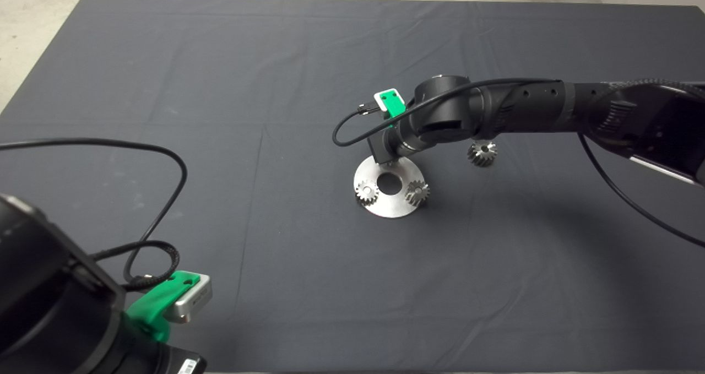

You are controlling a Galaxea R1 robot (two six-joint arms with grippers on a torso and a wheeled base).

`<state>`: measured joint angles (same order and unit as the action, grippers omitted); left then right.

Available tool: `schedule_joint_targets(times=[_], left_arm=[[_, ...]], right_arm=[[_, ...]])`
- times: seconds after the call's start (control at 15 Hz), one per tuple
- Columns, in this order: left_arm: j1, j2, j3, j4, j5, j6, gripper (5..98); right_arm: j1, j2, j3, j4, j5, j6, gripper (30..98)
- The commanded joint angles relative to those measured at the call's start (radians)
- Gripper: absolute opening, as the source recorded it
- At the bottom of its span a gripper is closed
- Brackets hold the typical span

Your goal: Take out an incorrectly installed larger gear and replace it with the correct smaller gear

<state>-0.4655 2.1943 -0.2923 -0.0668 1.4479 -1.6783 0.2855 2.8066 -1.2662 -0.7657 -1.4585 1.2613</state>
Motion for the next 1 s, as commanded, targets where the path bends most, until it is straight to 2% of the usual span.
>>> schedule_joint_targets(times=[0.0, 0.13, 0.2, 0.27, 0.33, 0.4, 0.6, 0.67, 0.73, 0.8, 0.87, 0.93], left_arm=[[-0.007, 0.0, 0.015, -0.016, 0.003, -0.004, 98.2], [-0.007, 0.0, 0.015, -0.016, 0.003, -0.004, 98.2], [-0.007, 0.0, 0.015, -0.016, 0.003, -0.004, 98.2], [-0.007, -0.001, 0.015, -0.016, 0.003, -0.004, 98.2], [-0.007, -0.001, 0.015, -0.016, 0.003, -0.004, 98.2], [-0.007, -0.001, 0.015, -0.016, 0.003, -0.003, 98.2], [-0.007, -0.001, 0.013, -0.016, 0.003, -0.001, 98.2], [-0.007, -0.001, 0.013, -0.016, 0.003, -0.001, 98.2], [-0.007, -0.001, 0.013, -0.016, 0.003, 0.0, 98.2], [-0.007, 0.0, 0.013, -0.016, 0.002, 0.0, 98.2], [-0.007, 0.0, 0.013, -0.015, 0.002, 0.002, 98.2], [-0.007, 0.0, 0.013, -0.014, 0.0, 0.002, 98.2]], right_arm=[[0.023, -0.003, 0.009, -0.004, -0.005, 0.003, 44.1], [0.03, -0.011, 0.019, 0.004, -0.016, 0.004, 47.4], [0.056, -0.033, 0.074, 0.014, -0.031, 0.004, 47.8], [0.148, -0.057, 0.153, 0.06, -0.073, 0.012, 47.8], [0.231, -0.086, 0.203, 0.172, -0.106, 0.012, 47.8], [0.29, -0.132, 0.254, 0.267, -0.109, 0.012, 47.8], [0.451, -0.345, 0.47, 0.486, -0.106, 0.011, 49.7], [0.482, -0.429, 0.556, 0.542, -0.103, 0.014, 52.9], [0.501, -0.509, 0.641, 0.594, -0.1, 0.028, 53.3], [0.514, -0.567, 0.712, 0.645, -0.102, 0.048, 53.3], [0.517, -0.615, 0.781, 0.692, -0.102, 0.064, 56.3], [0.517, -0.678, 0.847, 0.746, -0.103, 0.116, 58.3]])
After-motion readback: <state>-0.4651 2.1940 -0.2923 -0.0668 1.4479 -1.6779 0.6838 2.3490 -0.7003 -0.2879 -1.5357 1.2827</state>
